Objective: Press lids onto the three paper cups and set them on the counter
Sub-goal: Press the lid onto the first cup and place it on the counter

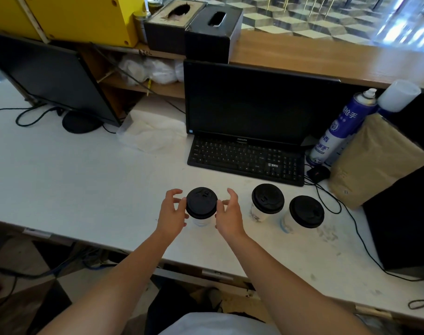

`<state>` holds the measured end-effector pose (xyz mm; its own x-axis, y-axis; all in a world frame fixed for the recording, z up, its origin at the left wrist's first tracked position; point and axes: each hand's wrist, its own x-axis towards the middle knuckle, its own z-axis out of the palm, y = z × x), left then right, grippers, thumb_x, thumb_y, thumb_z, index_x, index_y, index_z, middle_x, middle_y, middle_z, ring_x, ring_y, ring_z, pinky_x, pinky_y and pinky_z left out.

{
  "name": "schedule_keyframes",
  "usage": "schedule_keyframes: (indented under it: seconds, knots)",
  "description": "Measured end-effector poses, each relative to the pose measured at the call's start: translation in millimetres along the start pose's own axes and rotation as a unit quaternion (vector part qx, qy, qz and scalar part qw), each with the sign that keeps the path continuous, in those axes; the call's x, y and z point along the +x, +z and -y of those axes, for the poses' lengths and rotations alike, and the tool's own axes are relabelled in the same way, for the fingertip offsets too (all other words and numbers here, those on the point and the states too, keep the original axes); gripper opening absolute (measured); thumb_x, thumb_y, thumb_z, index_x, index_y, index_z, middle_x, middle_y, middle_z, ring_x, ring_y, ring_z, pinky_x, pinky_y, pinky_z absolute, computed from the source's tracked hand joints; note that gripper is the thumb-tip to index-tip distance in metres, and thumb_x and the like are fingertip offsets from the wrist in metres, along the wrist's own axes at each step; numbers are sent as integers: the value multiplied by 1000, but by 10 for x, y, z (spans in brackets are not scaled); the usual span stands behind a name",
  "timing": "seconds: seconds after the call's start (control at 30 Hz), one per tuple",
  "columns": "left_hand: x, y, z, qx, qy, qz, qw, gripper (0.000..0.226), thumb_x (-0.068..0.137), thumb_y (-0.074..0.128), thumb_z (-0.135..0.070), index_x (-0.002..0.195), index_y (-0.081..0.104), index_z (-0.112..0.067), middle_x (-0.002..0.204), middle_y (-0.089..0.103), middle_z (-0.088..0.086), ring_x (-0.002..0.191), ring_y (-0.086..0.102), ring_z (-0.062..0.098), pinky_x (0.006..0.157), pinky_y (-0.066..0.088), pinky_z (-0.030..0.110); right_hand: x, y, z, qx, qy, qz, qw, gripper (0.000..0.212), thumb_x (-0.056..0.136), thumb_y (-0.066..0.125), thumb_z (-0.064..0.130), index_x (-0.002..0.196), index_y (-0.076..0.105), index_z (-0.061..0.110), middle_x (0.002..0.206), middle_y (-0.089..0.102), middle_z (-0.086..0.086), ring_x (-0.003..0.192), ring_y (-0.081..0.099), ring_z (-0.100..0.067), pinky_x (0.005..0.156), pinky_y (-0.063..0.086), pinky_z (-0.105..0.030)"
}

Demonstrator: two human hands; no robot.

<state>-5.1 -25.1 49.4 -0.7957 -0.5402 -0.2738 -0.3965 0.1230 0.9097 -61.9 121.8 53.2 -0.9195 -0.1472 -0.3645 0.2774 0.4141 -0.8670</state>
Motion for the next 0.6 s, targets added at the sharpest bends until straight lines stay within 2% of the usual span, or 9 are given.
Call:
schedule_keyframes:
  seconds: [0.1,0.17,0.2,0.23,0.3,0.33,0.4,0.5,0.6]
  knots:
    - [-11,-3,-26,45,49,9,998,30,103,41,-19,132,46,-27,133,48,5,91,63,26,63,55,32,2,7,48,-64,-75,-4,995,47,106,39,19,152,29,23,130,53,-15,120,54,-28,100,46,-38]
    - [-20,-9,-42,60,74,16,995,37,103,38,-11,135,49,-24,138,51,2,108,61,30,82,58,43,19,1,93,-59,-80,2,995,46,105,41,13,149,35,24,128,52,-12,118,56,-28,99,49,-38]
    - [-25,-16,-50,55,78,15,995,38,102,38,-8,134,53,-23,136,56,2,110,61,29,87,58,43,29,-5,113,-35,-69,6,997,45,104,42,10,146,40,23,128,53,-10,115,58,-29,94,55,-41]
    - [-26,-22,-58,42,76,13,996,38,101,40,-7,130,57,-24,131,61,2,106,64,26,82,60,36,40,-12,123,-2,-54,9,998,41,103,44,7,141,47,22,126,54,-9,109,62,-31,85,60,-40]
    - [-32,-22,-68,11,67,13,998,34,99,43,-6,120,62,-26,119,67,1,91,67,21,61,57,21,54,-24,110,57,-34,6,998,31,101,48,4,125,60,19,122,59,-6,95,67,-25,65,62,-27]
    - [-39,-17,-71,-4,60,11,998,31,99,45,-6,117,62,-25,116,67,0,87,68,20,56,56,20,51,-32,97,74,-27,0,997,27,100,50,3,116,63,19,120,62,-6,92,67,-20,63,61,-24]
    - [-55,-10,-59,-31,45,1,999,23,98,49,-6,111,60,-21,112,65,0,82,69,20,55,57,21,49,-24,59,110,-7,-10,994,23,100,52,4,108,66,20,119,66,-8,97,68,-22,73,63,-29]
    - [-68,2,-11,-38,26,-12,999,11,100,49,-9,98,56,-17,101,61,7,72,67,22,53,57,24,36,5,28,163,31,-3,986,23,101,52,6,110,70,17,119,70,-10,110,67,-29,89,61,-42]
    - [-68,6,21,-31,20,-15,999,8,102,48,-18,96,53,-17,94,59,8,70,66,21,53,57,23,28,13,32,176,51,4,983,24,103,51,12,116,71,17,119,71,-8,111,67,-28,85,62,-41]
